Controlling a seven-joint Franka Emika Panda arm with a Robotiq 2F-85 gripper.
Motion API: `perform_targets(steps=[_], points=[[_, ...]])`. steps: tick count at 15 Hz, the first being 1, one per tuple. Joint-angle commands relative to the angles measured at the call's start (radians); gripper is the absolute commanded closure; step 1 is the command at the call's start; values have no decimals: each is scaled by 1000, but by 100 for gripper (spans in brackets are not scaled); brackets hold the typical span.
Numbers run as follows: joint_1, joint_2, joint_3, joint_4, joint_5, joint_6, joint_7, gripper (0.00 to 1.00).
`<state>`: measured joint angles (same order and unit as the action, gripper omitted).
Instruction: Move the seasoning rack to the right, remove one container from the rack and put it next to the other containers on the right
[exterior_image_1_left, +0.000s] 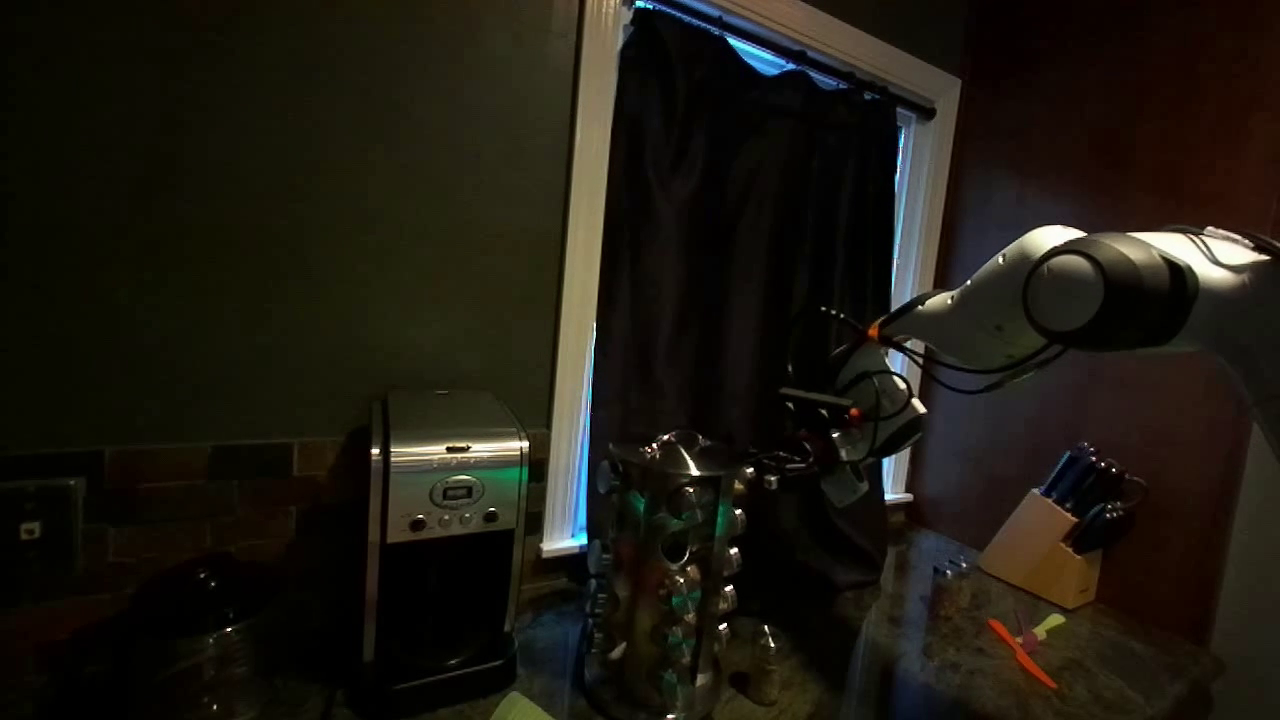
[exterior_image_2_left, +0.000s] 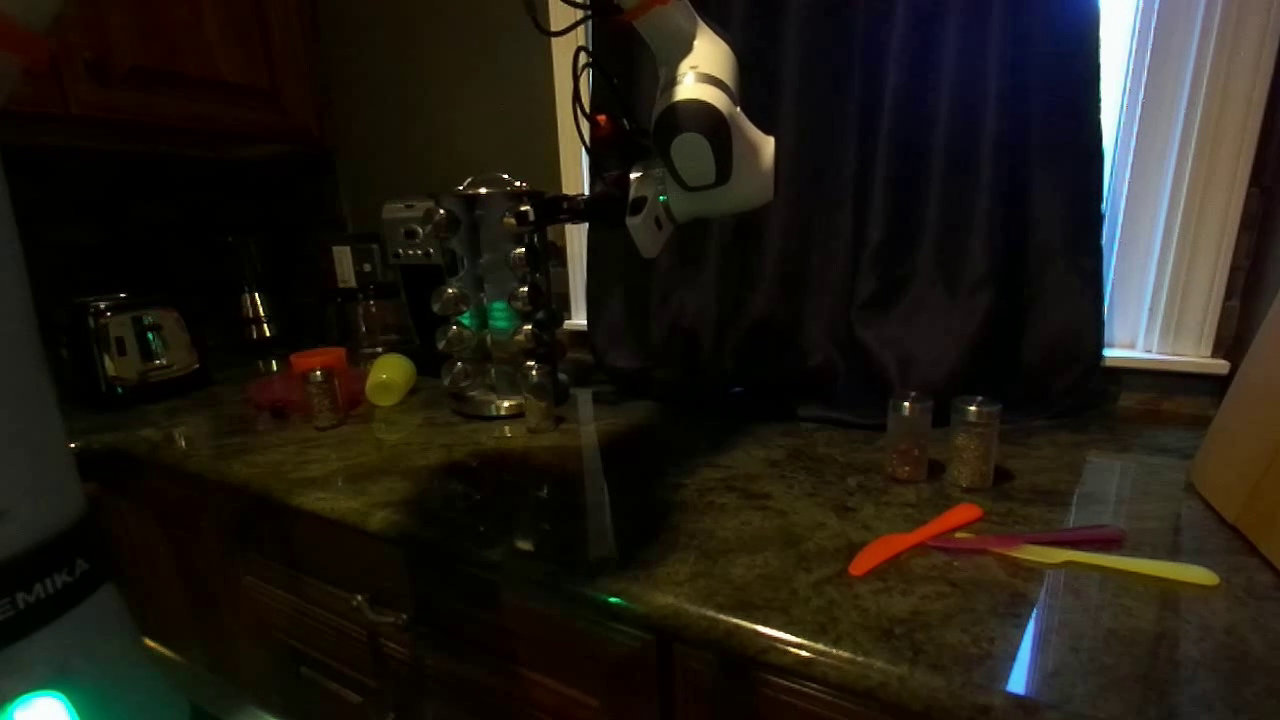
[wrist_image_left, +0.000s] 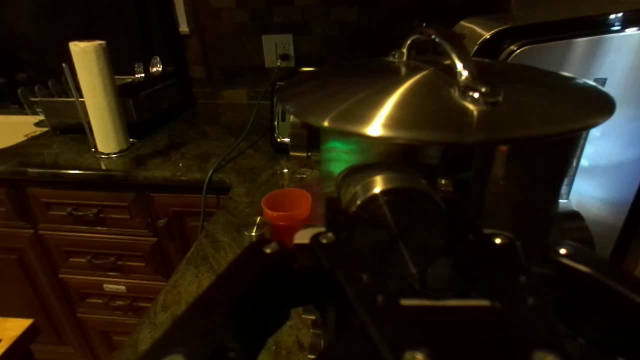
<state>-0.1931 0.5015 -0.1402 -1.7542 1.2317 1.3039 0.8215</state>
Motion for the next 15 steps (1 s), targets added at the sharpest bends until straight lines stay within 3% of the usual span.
perform_targets(steps=[1, 8, 10, 15], points=[[4, -49, -19, -34, 25, -5, 53, 76], [22, -64, -22, -11, -23, -8, 54, 76], [10, -54, -16, -3, -14, -49, 55, 76], [11, -66, -25, -31, 4, -16, 69, 76]])
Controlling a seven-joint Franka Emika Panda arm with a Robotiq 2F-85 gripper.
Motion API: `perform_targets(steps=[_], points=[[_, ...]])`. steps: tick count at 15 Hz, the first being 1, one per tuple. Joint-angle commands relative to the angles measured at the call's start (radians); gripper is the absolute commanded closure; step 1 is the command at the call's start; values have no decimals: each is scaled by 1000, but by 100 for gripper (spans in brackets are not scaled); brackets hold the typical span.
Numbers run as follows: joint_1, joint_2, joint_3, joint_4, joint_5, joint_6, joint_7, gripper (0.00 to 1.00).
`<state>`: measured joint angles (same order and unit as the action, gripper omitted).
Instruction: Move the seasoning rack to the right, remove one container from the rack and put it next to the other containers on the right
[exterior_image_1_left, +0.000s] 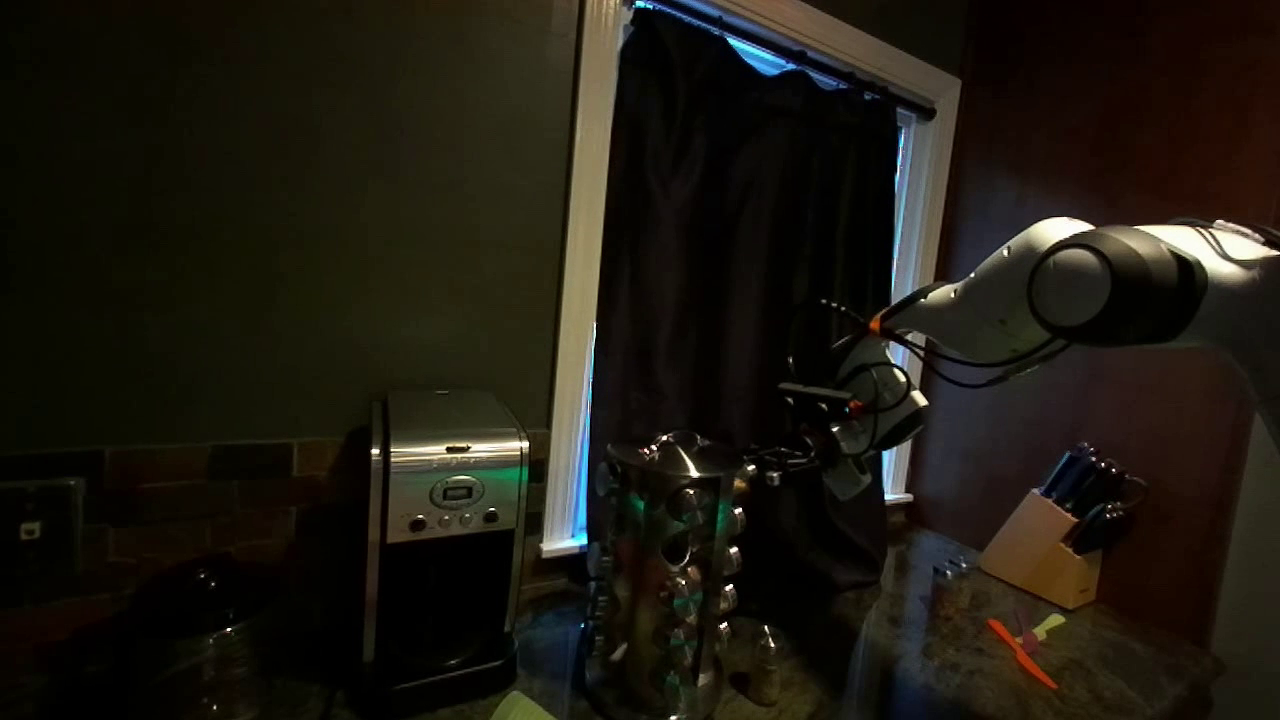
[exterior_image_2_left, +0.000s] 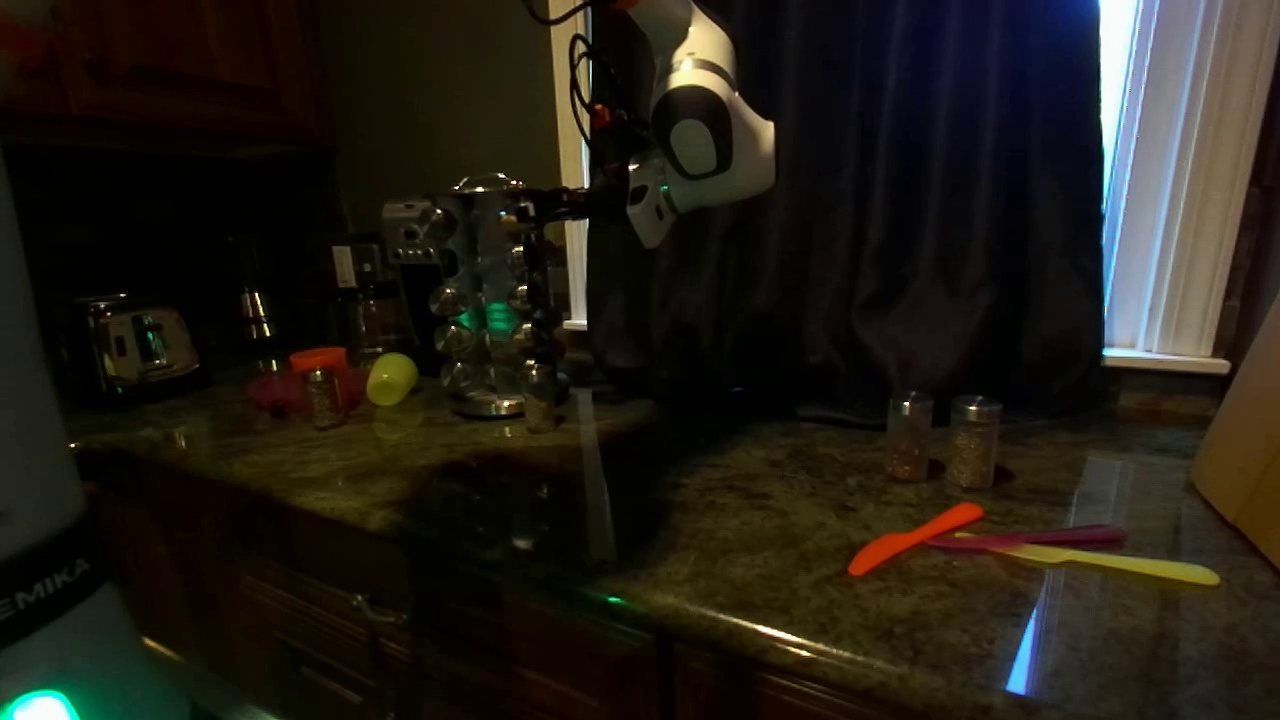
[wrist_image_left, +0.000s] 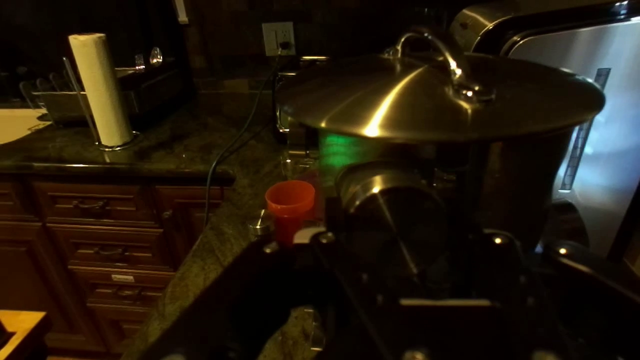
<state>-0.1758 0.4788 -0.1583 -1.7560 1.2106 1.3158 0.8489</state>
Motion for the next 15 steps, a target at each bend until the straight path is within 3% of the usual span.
perform_targets(steps=[1, 6, 15], points=[[-6, -48, -10, -39, 45, 3, 42, 76], [-18, -32, -4, -22, 19, -71, 17, 76], [-5, -99, -19, -121, 108, 88, 36, 76]])
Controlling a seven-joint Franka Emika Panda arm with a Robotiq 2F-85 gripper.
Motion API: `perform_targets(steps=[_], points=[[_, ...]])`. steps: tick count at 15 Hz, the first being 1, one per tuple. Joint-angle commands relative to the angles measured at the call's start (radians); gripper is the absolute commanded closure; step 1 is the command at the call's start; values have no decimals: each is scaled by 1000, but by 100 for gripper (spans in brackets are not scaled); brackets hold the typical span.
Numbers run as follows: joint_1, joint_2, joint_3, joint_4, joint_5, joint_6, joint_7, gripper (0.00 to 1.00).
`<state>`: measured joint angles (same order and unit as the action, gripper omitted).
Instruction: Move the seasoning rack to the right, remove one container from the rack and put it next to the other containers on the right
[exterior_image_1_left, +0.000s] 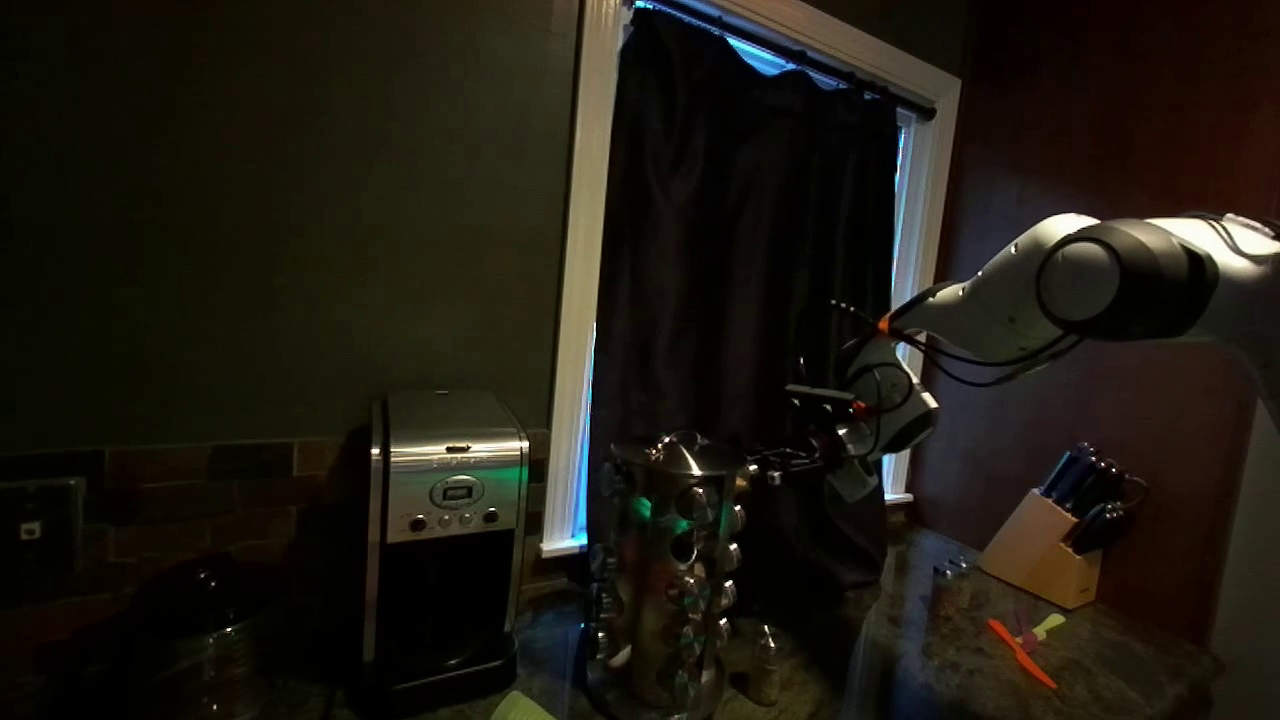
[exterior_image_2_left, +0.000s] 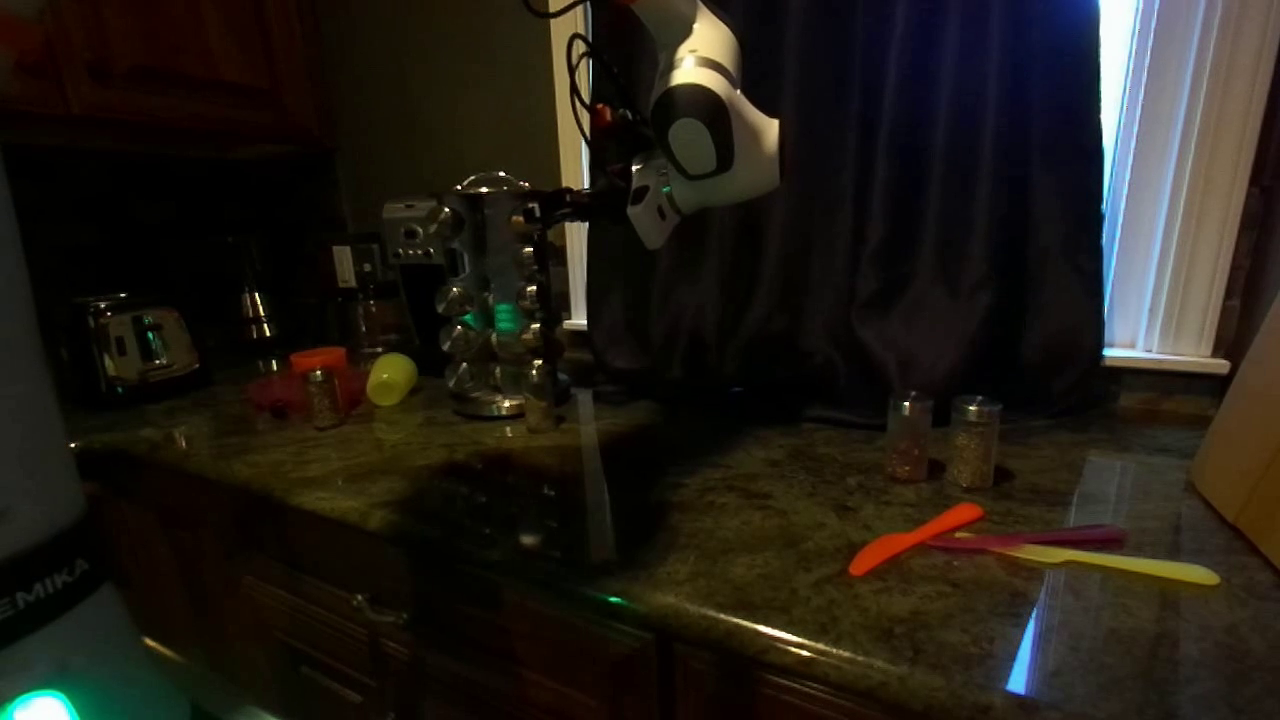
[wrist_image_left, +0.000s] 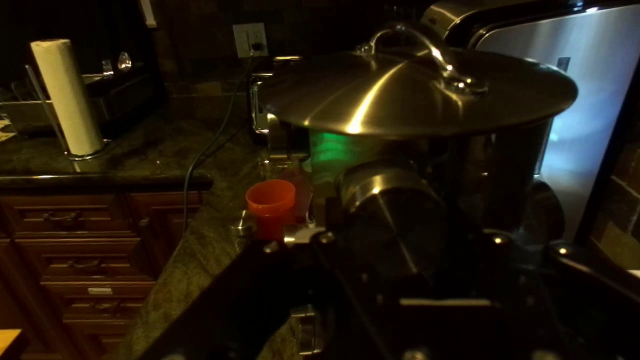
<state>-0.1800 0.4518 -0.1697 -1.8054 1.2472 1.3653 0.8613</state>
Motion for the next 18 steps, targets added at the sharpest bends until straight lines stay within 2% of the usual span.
perform_targets(steps=[1, 5, 9, 13, 18], points=[[-10, -70, -2, -77, 87, 15, 34, 76], [-31, -47, 0, -69, 71, -78, 21, 76], [-32, -41, -9, -50, 26, -110, 15, 76], [-20, -49, -19, -49, -6, -72, -2, 76], [-16, -97, -32, -113, 53, 46, 3, 76]])
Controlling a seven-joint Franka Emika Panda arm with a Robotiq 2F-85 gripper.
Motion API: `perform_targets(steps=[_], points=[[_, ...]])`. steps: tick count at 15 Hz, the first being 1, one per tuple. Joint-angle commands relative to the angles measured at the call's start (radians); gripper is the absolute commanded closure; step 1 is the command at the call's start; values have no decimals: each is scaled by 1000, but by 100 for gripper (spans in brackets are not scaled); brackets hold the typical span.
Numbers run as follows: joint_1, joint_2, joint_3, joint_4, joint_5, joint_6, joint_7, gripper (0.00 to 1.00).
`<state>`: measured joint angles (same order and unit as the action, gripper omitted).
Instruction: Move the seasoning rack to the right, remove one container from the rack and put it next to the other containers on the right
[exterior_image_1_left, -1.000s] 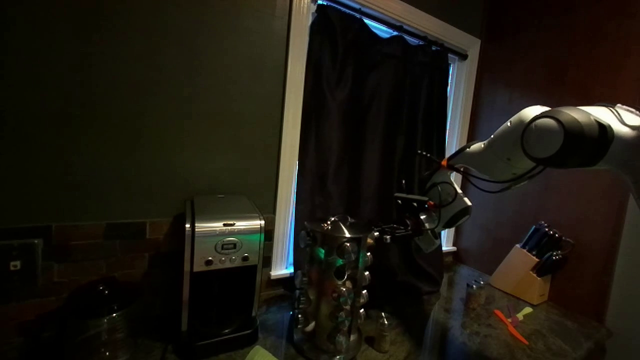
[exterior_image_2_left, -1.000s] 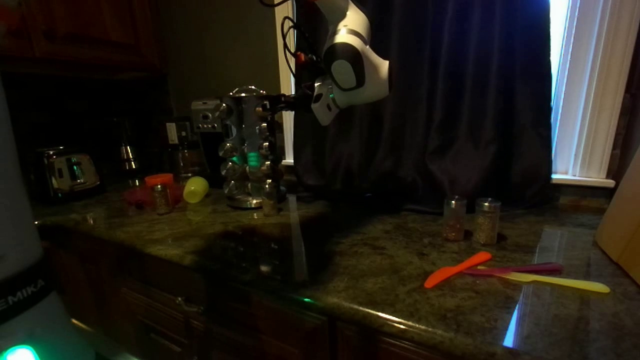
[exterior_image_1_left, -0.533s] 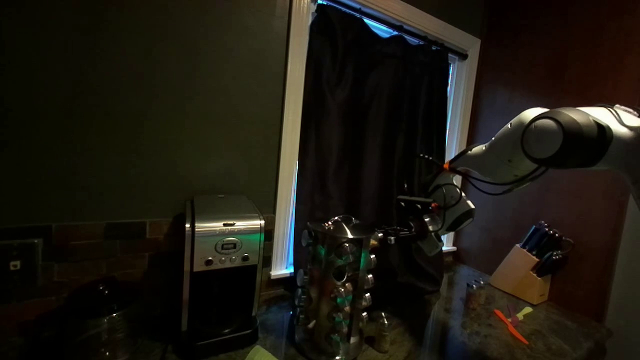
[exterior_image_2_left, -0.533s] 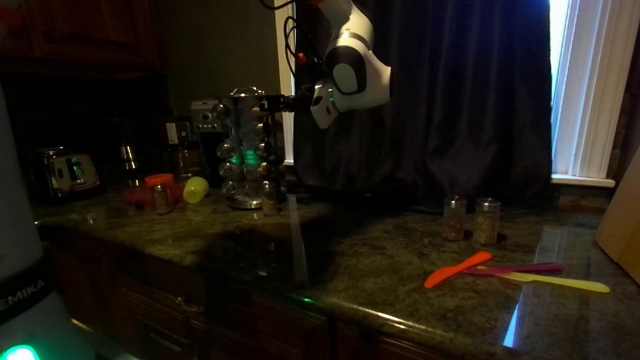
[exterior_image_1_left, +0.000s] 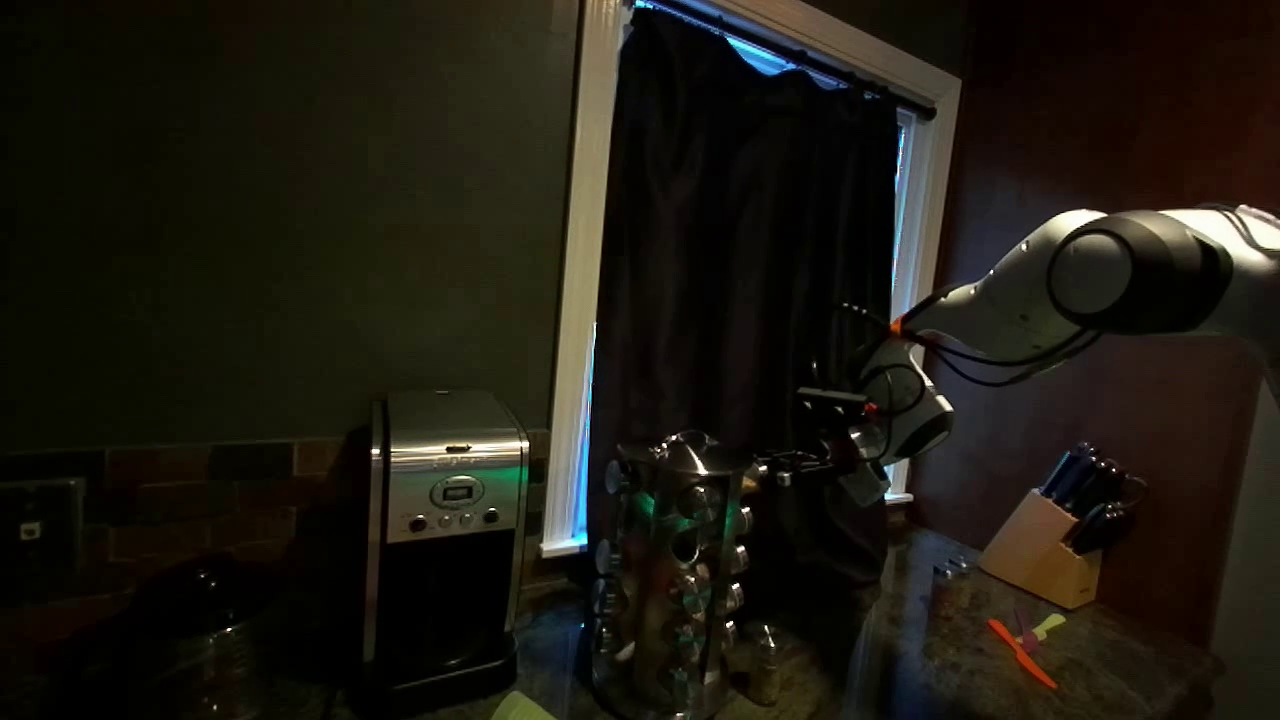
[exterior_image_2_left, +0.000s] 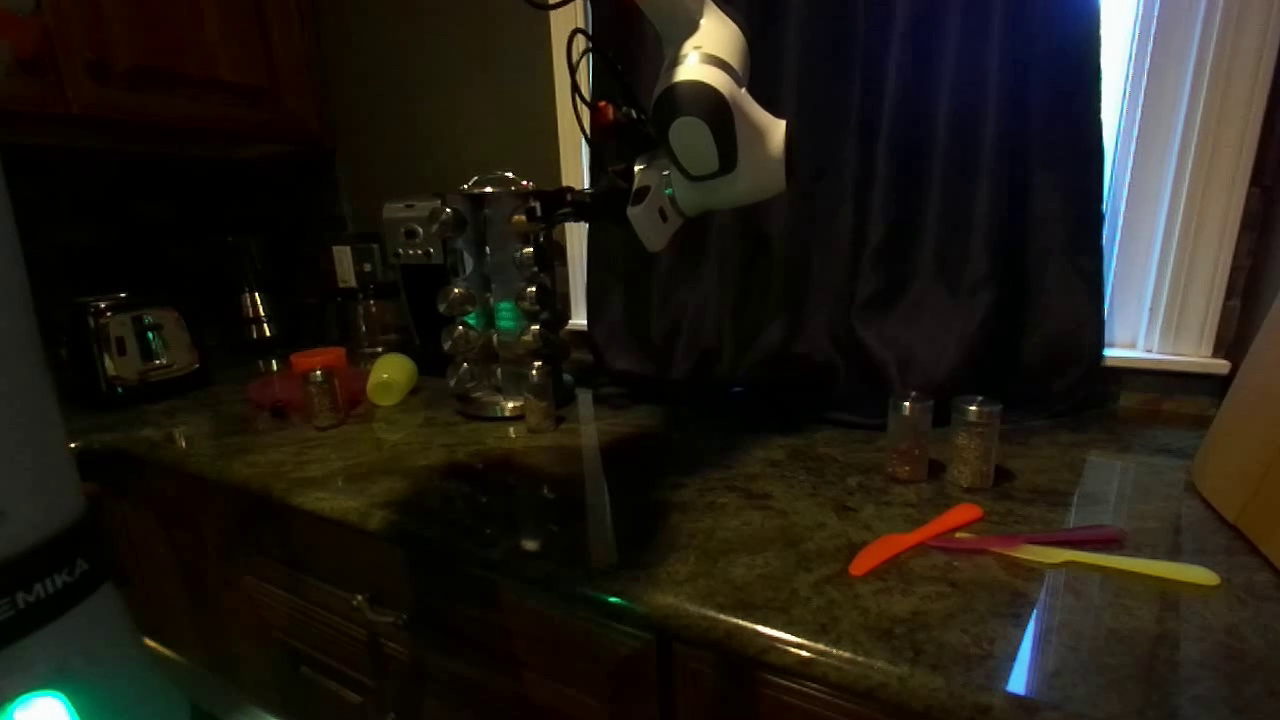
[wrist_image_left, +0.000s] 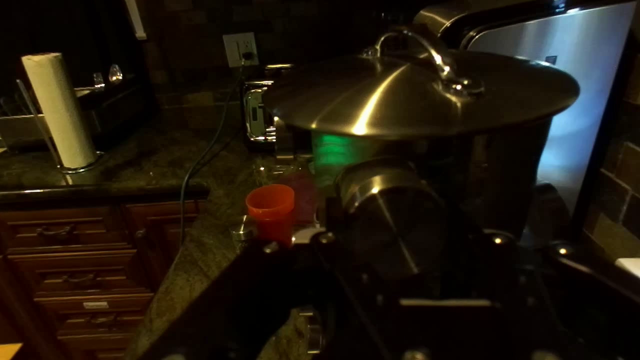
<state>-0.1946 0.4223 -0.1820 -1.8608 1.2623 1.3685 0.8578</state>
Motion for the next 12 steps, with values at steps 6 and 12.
perform_targets(steps=[6, 12], points=[[-23, -44, -19, -19, -31, -77, -13, 76], [-19, -50, -28, -22, -31, -44, -19, 76]])
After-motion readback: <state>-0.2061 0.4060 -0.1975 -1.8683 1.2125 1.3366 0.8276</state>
